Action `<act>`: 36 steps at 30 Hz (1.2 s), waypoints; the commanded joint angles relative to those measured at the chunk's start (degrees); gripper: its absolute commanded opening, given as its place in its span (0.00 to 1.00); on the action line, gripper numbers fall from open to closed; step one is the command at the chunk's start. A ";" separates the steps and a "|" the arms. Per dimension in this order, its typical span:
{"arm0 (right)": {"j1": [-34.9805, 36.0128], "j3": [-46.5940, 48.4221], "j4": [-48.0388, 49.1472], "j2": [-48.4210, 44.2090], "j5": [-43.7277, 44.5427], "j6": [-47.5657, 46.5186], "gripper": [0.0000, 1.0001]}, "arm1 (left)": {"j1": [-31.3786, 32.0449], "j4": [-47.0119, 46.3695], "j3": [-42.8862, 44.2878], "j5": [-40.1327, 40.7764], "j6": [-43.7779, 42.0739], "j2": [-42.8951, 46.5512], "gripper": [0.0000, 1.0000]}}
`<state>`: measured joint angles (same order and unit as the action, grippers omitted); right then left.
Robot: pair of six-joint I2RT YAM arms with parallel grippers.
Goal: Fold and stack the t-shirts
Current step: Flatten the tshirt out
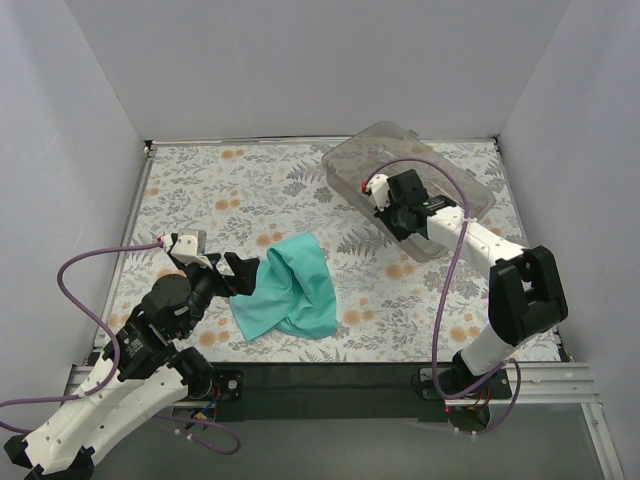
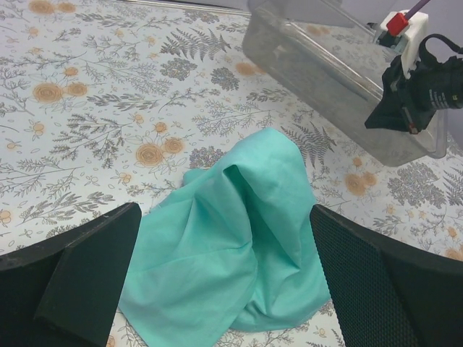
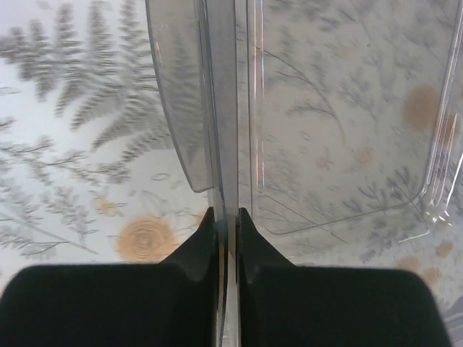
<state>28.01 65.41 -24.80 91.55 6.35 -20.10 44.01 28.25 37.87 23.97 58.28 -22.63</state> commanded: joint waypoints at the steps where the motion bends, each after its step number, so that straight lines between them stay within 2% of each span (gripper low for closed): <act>1: -4.18 3.76 1.33 1.52 -0.73 5.15 0.01 | 0.11 -0.30 -0.51 0.03 -0.98 0.40 0.98; 4: -6.21 5.08 1.50 2.93 1.90 7.52 0.01 | 0.11 -0.39 -0.51 -0.06 -0.80 0.75 0.98; 12: -9.02 11.48 2.03 10.57 18.60 17.19 0.01 | 0.11 -0.48 -0.60 -0.06 -0.89 0.75 0.98; 17: -10.69 13.34 1.77 12.86 20.02 21.23 0.01 | 0.11 -0.39 -0.60 -0.06 -0.89 0.66 0.98; 25: -13.77 15.01 1.68 14.62 19.05 22.12 0.01 | 0.11 -0.39 -0.51 -0.06 -0.98 0.05 0.98; 28: -14.30 15.80 1.59 15.33 17.74 21.68 0.08 | 0.11 -0.39 -0.51 -0.15 -0.98 0.04 0.98; 31: -14.56 16.68 1.68 16.12 17.38 21.24 0.23 | 0.11 -0.39 -0.60 -0.15 -0.98 0.04 0.98; 32: -14.74 17.12 1.59 16.29 17.56 20.98 0.33 | 0.11 -0.39 -0.60 -0.15 -0.98 0.04 0.98; 36: -14.83 18.09 1.59 13.93 16.16 20.27 0.45 | 0.11 -0.39 -0.69 -0.50 -0.98 0.05 0.98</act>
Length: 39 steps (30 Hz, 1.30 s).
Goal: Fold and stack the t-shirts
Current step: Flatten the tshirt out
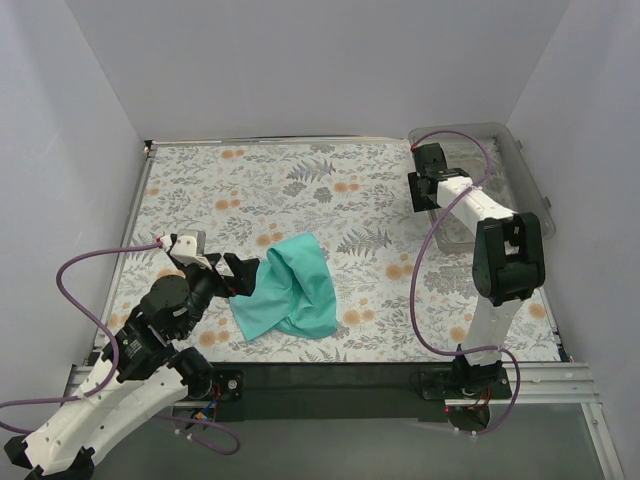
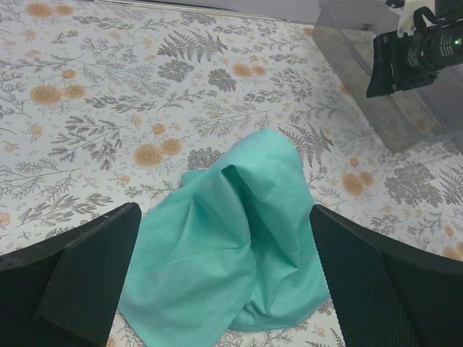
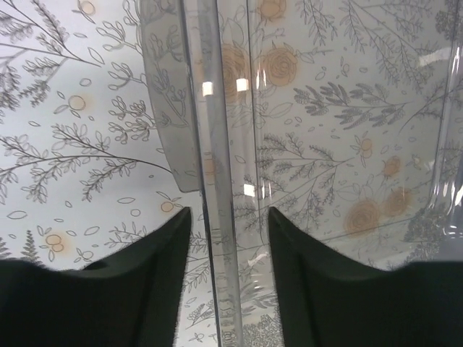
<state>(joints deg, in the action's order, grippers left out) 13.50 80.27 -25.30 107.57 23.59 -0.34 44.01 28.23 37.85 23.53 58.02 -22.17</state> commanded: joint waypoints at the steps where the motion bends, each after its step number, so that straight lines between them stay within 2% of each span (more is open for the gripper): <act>1: -0.23 3.40 2.18 -2.97 -1.88 -1.57 0.50 | 0.11 -0.45 -0.67 -0.15 -0.80 -0.50 0.98; 3: -0.23 3.58 2.79 -6.30 -5.30 -3.25 0.52 | 0.11 -1.16 -0.75 -0.76 -1.15 -0.94 0.98; 4: -0.23 3.67 2.80 -7.54 -6.88 -5.61 0.68 | 0.11 -1.42 -0.84 -2.16 -1.15 -1.29 0.98; 5: 0.04 3.67 2.89 -8.85 -10.55 -7.12 0.74 | 0.11 -2.29 -0.76 -3.04 -1.07 -1.64 0.98; 6: 0.13 3.58 2.97 -11.56 -12.76 -8.52 0.91 | 0.11 -2.74 -0.67 -4.27 -0.89 -2.78 0.98; 7: 0.30 2.45 2.98 -13.16 -16.70 -14.28 0.93 | 0.11 -3.35 -0.93 -6.89 -0.02 -3.48 0.98; 8: 0.30 1.39 2.89 -15.00 -24.40 -17.30 0.98 | 0.11 -4.40 -0.84 -8.31 0.77 -4.45 0.98; 10: 0.30 -1.59 2.97 -21.59 -32.78 -25.53 0.98 | 0.11 -5.11 -0.41 -10.51 3.40 -8.13 0.98; 11: 0.30 -5.70 3.58 -23.79 -40.31 -28.02 0.98 | 0.11 -5.37 -0.06 -12.09 4.37 -9.54 0.98; 12: 0.30 -7.57 4.11 -27.90 -43.60 -29.62 0.98 | 0.11 -5.38 0.30 -12.36 5.60 -12.51 0.98; 13: 0.13 -11.67 4.38 -31.25 -53.73 -32.42 0.98 | 0.11 -5.29 1.00 -12.98 7.70 -13.85 0.98; 15: 0.13 -15.73 3.60 -34.15 -65.54 -36.81 0.98 | 0.11 -5.55 1.35 -13.86 9.82 -16.13 0.98; 16: 0.13 -17.76 3.33 -35.57 -71.70 -37.88 0.98 | 0.11 -5.55 1.70 -13.86 10.79 -18.06 0.98; 17: 0.39 -22.13 3.41 -37.85 -83.24 -38.76 0.98 | 0.11 -5.47 1.71 -13.95 13.06 -18.86 0.98; 19: 1.44 -25.59 4.99 -39.27 -90.63 -36.95 0.98 | 0.11 -5.20 2.05 -13.51 15.01 -19.83 0.98; 20: 3.45 -27.25 8.22 -39.71 -92.22 -35.27 0.97 | 0.11 -4.59 2.23 -12.73 16.15 -20.36 0.98; 23: 7.66 -30.70 12.28 -40.69 -85.94 -30.08 0.96 | 0.11 -3.01 2.32 -10.61 19.93 -19.84 0.98; 30: 16.11 -32.19 20.02 -32.78 -74.50 -19.88 0.90 | 0.11 -2.13 -2.59 -9.12 28.72 -13.70 0.98; 36: 22.44 -27.98 21.35 -23.65 -66.58 -15.05 0.84 | 0.11 -1.42 -5.85 -8.06 33.82 -9.47 0.98; 39: 24.20 -24.47 20.82 -18.55 -63.68 -13.47 0.77 | 0.11 -0.81 -6.12 -7.53 34.62 -8.85 0.98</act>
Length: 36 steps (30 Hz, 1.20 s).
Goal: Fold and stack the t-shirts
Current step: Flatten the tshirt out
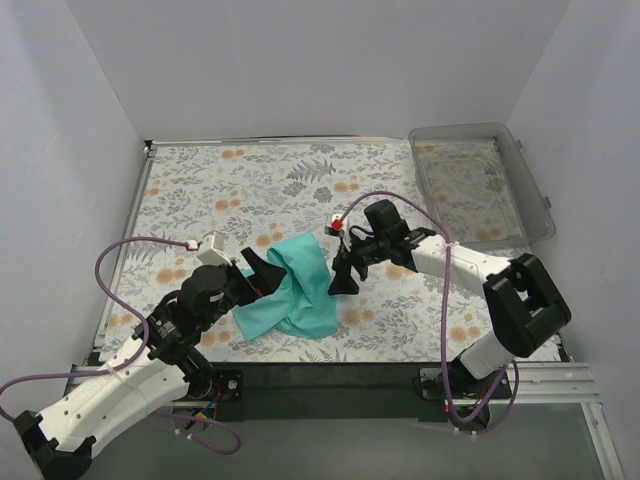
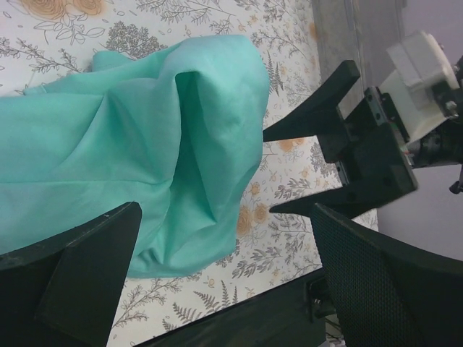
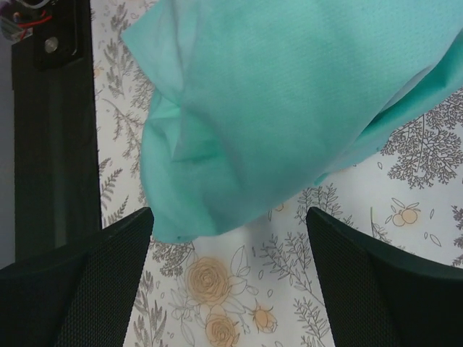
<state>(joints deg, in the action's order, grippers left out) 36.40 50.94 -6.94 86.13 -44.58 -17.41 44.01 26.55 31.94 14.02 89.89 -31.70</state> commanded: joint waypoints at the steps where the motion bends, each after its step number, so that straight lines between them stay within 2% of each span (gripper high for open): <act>1: 1.56 5.83 2.02 4.04 4.93 3.70 0.73 | 0.11 0.96 -0.13 1.97 2.92 0.59 0.98; 3: 2.00 8.20 0.27 6.68 5.03 3.79 0.65 | 0.11 1.49 -0.13 2.15 3.01 0.68 0.98; 4: 2.09 8.82 -0.18 7.21 4.85 3.79 0.47 | 0.11 1.58 -0.30 2.06 2.84 0.68 0.98; 6: 2.09 9.96 -2.19 8.00 4.59 3.35 0.26 | 0.11 1.76 -0.48 1.89 2.84 0.59 0.98; 7: 2.09 10.14 -2.90 7.83 4.59 2.74 0.02 | 0.11 1.84 -0.57 1.80 2.75 0.42 0.98; 8: 2.09 10.23 -4.47 6.87 5.54 2.04 0.01 | 0.11 1.93 -0.65 1.63 2.66 0.07 0.98; 10: 1.92 11.46 -8.42 5.03 6.08 -5.06 0.01 | 0.11 2.11 -0.74 1.45 2.31 -0.29 0.98; 11: 1.57 11.90 -13.40 2.41 7.82 -8.57 0.01 | 0.11 2.37 -0.74 1.45 2.22 -0.55 0.98; 12: 1.31 11.90 -15.02 0.64 9.58 -14.09 0.01 | 0.11 2.46 -0.66 1.45 1.96 -0.55 0.98; 15: -1.59 8.58 -17.14 -7.36 15.91 -19.31 0.01 | 0.11 2.55 -0.83 1.62 1.43 -0.55 0.98; 20: -8.52 -1.07 -17.85 -16.67 21.89 -22.67 0.01 | 0.11 1.06 -1.53 0.40 0.03 -2.48 0.98; 23: -11.17 -5.56 -17.67 -19.23 23.21 -23.63 0.01 | 0.11 -0.18 -2.15 -1.44 -0.24 -5.29 0.98; 31: -18.20 -9.37 -14.24 -18.98 21.38 -20.74 0.01 | 0.11 -4.13 -5.48 -10.59 2.13 -14.43 0.97; 36: -19.00 -9.36 -14.15 -18.01 19.62 -20.38 0.01 | 0.11 -6.77 -8.64 -13.76 4.86 -20.05 0.92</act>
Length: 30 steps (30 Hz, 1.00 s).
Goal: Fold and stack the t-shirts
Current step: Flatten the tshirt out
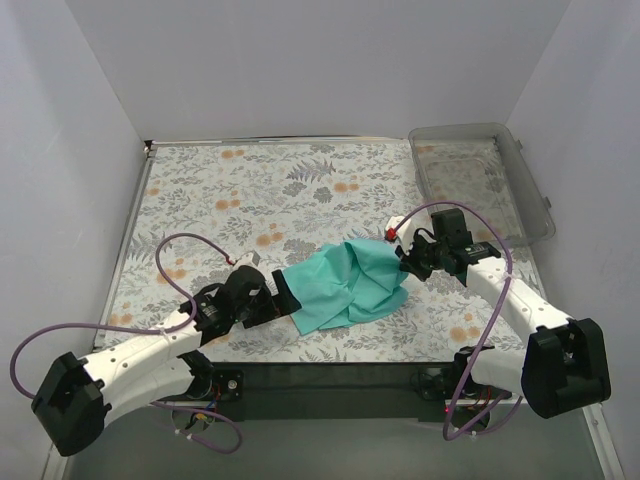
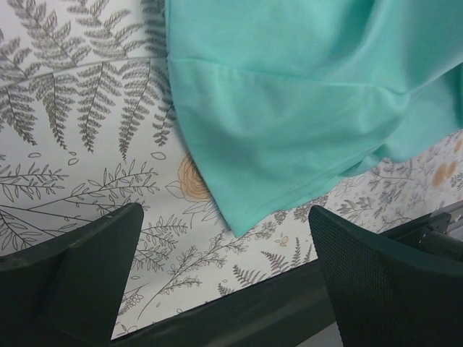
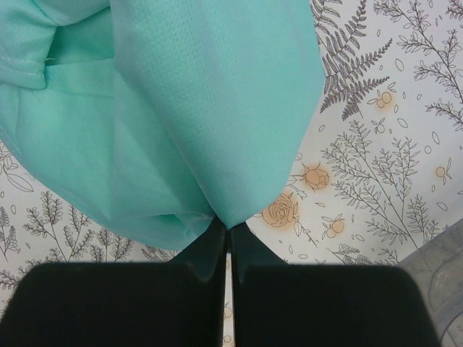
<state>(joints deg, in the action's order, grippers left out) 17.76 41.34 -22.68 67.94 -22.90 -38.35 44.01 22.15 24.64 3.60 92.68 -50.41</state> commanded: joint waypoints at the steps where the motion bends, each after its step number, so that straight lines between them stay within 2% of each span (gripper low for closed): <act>1: -0.44 0.06 1.67 0.26 -2.33 0.47 0.01 | 0.11 -3.68 -1.79 -3.51 2.67 -1.62 0.91; 7: -0.97 -0.12 2.11 0.96 -3.47 1.08 0.01 | 0.11 -10.97 -5.39 -10.61 6.97 -4.60 0.81; 11: -1.06 0.14 2.11 1.49 -3.82 1.26 0.01 | 0.11 -16.25 -7.85 -15.01 9.44 -6.54 0.71; 14: -1.15 0.14 2.20 1.75 -3.91 1.35 0.01 | 0.11 -17.49 -9.00 -15.64 10.15 -8.12 0.63; 18: -1.24 0.14 2.37 1.75 -4.17 1.52 0.01 | 0.11 -19.07 -9.97 -16.25 11.37 -10.23 0.58; 22: -1.32 0.14 2.37 1.84 -4.44 1.61 0.01 | 0.20 -21.79 -10.49 -16.61 11.99 -13.13 0.45; 28: -1.67 0.14 2.37 1.58 -4.88 1.70 0.01 | 0.20 -24.70 -10.58 -15.55 11.73 -16.38 0.32; 30: -1.67 0.14 2.37 1.49 -5.05 1.70 0.01 | 0.11 -25.05 -10.41 -15.11 11.21 -16.47 0.23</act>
<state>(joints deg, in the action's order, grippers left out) 16.36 41.34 -22.11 69.76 -26.28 -37.12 44.01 -3.31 15.05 -13.13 105.01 -66.28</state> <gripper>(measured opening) 0.021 0.261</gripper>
